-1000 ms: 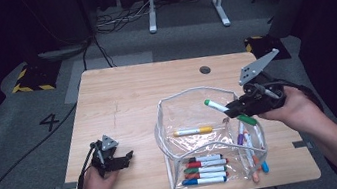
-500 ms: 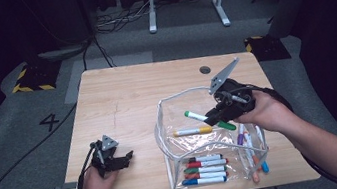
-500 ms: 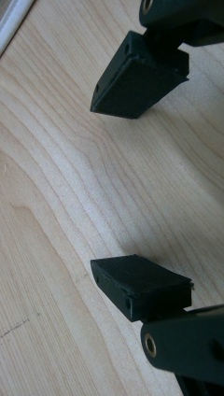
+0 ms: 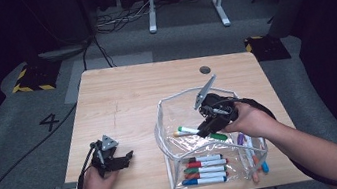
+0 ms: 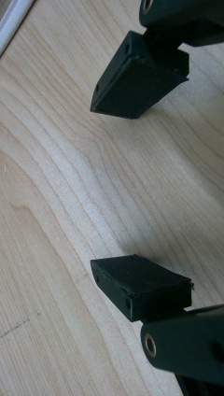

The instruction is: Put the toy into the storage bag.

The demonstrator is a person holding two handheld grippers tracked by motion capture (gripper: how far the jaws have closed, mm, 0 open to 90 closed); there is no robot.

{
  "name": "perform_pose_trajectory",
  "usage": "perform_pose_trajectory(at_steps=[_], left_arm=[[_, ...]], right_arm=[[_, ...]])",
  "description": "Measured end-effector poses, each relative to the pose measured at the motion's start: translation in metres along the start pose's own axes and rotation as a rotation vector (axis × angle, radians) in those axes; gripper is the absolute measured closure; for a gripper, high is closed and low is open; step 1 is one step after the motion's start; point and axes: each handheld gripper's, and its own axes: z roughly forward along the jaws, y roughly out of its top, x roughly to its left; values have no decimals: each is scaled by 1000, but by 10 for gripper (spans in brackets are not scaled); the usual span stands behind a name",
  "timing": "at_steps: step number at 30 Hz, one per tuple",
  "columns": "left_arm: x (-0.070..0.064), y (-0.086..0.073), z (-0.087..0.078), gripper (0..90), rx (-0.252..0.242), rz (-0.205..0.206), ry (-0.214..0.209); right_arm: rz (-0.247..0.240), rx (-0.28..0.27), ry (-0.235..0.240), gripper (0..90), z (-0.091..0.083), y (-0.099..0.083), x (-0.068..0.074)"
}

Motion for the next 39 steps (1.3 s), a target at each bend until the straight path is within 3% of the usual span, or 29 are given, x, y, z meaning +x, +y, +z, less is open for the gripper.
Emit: perform_pose_trajectory(at_steps=[14, 25, 31, 39], left_arm=[[0, 0, 0, 218, 0, 0, 0], [0, 0, 0, 218, 0, 0, 0], [0, 0, 0, 218, 1, 1, -2], [1, 1, 1, 217, 1, 5, -5]], right_arm=[[-59, 115, 34, 763, 39, 0, 9], [-67, 240, 59, 763, 62, -4, 11], [-81, 277, 62, 761, 69, -7, 10], [-53, 369, 63, 762, 81, -10, 10]])
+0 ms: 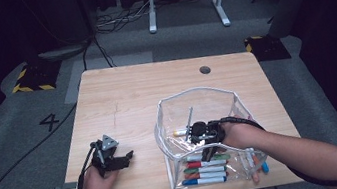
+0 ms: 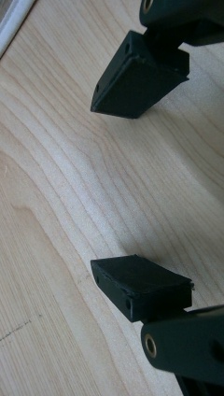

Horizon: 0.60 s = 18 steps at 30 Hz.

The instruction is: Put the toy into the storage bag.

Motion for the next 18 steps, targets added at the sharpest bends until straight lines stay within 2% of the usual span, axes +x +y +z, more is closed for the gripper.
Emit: perform_pose_trajectory(at_steps=[3, 5, 6, 7, 9, 12, 13, 18], left_arm=[[0, 0, 0, 217, 0, 2, -1], [0, 0, 0, 217, 0, 2, -1], [0, 0, 0, 217, 0, 1, -1], [0, 0, 0, 217, -1, 1, -1], [0, 0, 0, 217, -1, 1, -1], [0, 0, 0, 217, 0, 1, -1], [0, 0, 0, 217, 0, 2, -1], [0, 0, 0, 217, 1, 3, -1]], right_arm=[[3, 16, -3, 760, 3, -1, -1], [-23, 12, -13, 741, 5, -1, -2], [-21, 6, -11, 684, 5, -1, -2], [-16, -20, -6, 583, 5, -1, -4], [5, -19, -14, 553, 3, -1, -9], [31, -52, -21, 542, -3, -2, -13], [56, -72, -18, 540, -9, -2, -13], [106, -217, -35, 499, -40, -7, -14]])
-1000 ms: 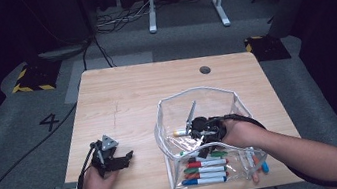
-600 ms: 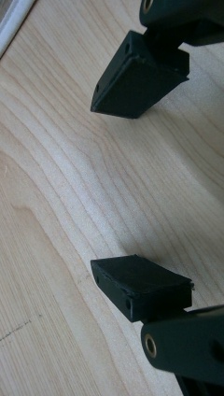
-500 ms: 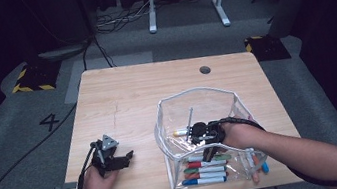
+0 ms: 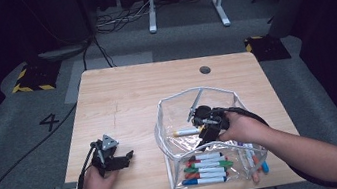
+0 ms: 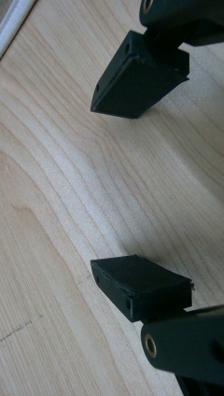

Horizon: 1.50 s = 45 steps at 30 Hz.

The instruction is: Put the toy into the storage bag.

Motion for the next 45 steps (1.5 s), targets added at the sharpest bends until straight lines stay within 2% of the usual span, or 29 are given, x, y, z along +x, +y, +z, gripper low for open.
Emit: perform_pose_trajectory(at_steps=[4, 7, 9, 15, 19, 23, 25, 27, 29, 32, 35, 37, 38, 40, 42, 43, 45], left_arm=[[0, 0, 0, 217, 0, 0, 0], [0, 0, 0, 217, 0, 0, 0], [0, 0, 0, 217, 0, 0, 0], [0, 0, 0, 217, 0, -1, 0], [0, 0, 0, 217, 0, 0, 0], [0, 0, 0, 217, 0, -1, 0], [0, 0, 0, 217, 0, 0, 0], [0, 0, 0, 217, -3, -1, 1], [0, 0, 0, 216, -2, -1, 2], [0, 0, 0, 217, -3, -1, 2], [-1, 0, 0, 217, -3, -4, 4], [-1, 0, 0, 216, -3, -4, 4], [-1, 0, 0, 216, -3, -4, 4], [0, 0, 0, 216, -1, -3, 4], [-1, 0, 0, 216, -3, -4, 4], [0, 0, 0, 216, -1, -2, 4], [-1, 0, 0, 216, -3, -4, 4]], right_arm=[[28, -136, -9, 492, -32, -6, 2], [34, -213, -20, 492, -51, -13, 5], [35, -272, -27, 492, -68, -22, 8], [40, -399, -64, 484, -102, -53, 13], [101, -478, -57, 484, -124, -80, 7], [166, -527, -96, 444, -138, -108, -2], [198, -528, -138, 438, -141, -121, -6], [214, -533, -157, 393, -142, -131, -9], [220, -527, -214, 340, -142, -142, -11], [266, -540, -229, 273, -139, -157, -19], [316, -544, -251, 272, -131, -170, -29], [347, -530, -278, 304, -122, -177, -35], [354, -514, -307, 335, -116, -180, -37], [370, -509, -313, 413, -105, -188, -44], [386, -492, -352, 487, -92, -195, -51], [399, -486, -356, 532, -85, -198, -55], [437, -472, -337, 547, -72, -205, -64]])
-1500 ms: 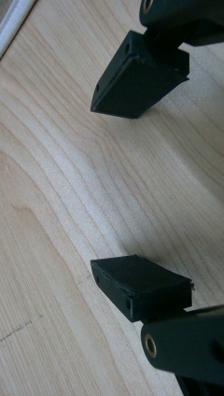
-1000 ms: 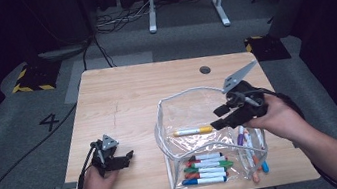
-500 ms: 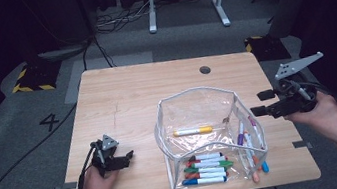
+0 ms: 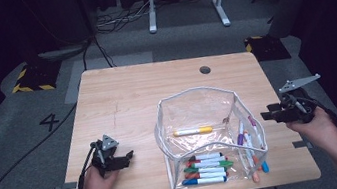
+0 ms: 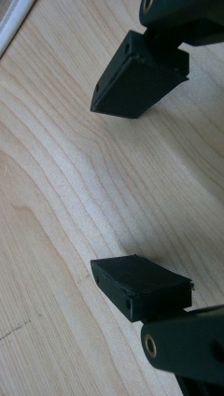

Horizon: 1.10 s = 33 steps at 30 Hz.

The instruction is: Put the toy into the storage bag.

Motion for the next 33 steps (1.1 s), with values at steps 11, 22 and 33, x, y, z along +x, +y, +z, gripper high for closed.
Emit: perform_pose_trajectory(at_steps=[11, 22, 33], left_arm=[[0, 0, 0, 217, 0, 0, 0], [0, 0, 0, 216, 0, 0, 0], [0, 0, 0, 216, 0, 0, 0]], right_arm=[[105, 145, 7, 588, 69, -41, -22], [104, 255, -82, 636, 98, -49, -27], [143, 260, -101, 765, 93, -49, -38]])
